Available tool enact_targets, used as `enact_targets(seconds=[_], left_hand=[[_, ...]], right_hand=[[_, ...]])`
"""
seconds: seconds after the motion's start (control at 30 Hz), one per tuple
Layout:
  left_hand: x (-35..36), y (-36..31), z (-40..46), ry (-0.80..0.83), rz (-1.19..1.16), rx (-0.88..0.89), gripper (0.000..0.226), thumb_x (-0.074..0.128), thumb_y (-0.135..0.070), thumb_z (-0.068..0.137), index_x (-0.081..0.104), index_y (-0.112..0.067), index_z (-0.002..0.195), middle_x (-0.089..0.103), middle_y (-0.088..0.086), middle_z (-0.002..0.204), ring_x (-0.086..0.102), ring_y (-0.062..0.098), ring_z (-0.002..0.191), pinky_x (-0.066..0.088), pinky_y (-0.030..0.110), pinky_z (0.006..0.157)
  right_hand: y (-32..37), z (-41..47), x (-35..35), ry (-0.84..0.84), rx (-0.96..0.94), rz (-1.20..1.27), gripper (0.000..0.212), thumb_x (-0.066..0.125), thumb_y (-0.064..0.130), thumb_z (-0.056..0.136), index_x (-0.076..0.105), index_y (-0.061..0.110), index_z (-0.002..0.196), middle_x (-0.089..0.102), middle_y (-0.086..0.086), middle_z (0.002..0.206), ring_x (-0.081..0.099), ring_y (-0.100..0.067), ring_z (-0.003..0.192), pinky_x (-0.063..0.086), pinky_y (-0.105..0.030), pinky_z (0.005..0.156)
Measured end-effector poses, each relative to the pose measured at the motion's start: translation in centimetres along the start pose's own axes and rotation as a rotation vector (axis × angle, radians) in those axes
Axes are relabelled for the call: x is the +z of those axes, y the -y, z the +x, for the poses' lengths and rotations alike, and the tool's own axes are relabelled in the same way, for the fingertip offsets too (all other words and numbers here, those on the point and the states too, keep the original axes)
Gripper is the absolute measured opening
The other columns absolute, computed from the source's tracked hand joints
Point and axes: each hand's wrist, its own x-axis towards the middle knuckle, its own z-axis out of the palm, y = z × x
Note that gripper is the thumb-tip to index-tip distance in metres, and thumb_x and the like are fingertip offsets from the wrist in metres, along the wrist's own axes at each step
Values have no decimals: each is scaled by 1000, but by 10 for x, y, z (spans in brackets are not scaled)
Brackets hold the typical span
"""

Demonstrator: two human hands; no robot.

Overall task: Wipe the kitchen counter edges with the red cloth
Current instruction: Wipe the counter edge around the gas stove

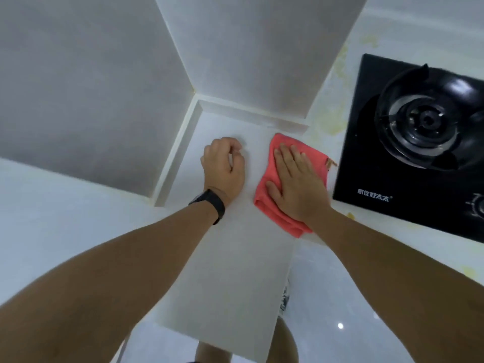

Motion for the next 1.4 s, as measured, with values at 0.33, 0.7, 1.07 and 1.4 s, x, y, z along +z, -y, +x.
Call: enact_targets(seconds=[0.33, 0.7, 1.07, 1.4], left_hand=[[-99, 36, -84, -80, -62, -295, 10, 48, -16, 89, 57, -17, 91, 62, 3, 80, 54, 18, 68, 50, 35, 65], [-135, 13, -162, 69, -14, -342, 8, 54, -18, 89, 60, -23, 87, 59, -8, 70, 57, 16, 68, 54, 39, 70], [-180, 21, -227, 357, 77, -331, 11, 54, -24, 87, 62, -25, 94, 59, -13, 73, 52, 5, 64, 51, 34, 69], [-265, 97, -202, 371, 73, -317, 13, 54, -26, 84, 63, -24, 93, 58, -14, 73, 54, 7, 67, 54, 40, 73]], right_hand=[[127, 33, 18, 105, -287, 11, 78, 23, 56, 104, 13, 7, 165, 15, -15, 171, 11, -32, 159, 8, -47, 129], [154, -78, 25, 200, -495, 55, 75, 27, 56, 106, 11, 14, 166, 8, -7, 174, 3, -24, 161, 7, -45, 130], [185, -184, 35, 150, -191, 39, 65, 31, 41, 109, 21, 4, 163, 19, -14, 171, 14, -31, 159, 10, -46, 130], [300, -136, 49, 104, -72, 32, 70, 36, 42, 106, 26, -2, 160, 27, -24, 166, 23, -40, 155, 17, -52, 127]])
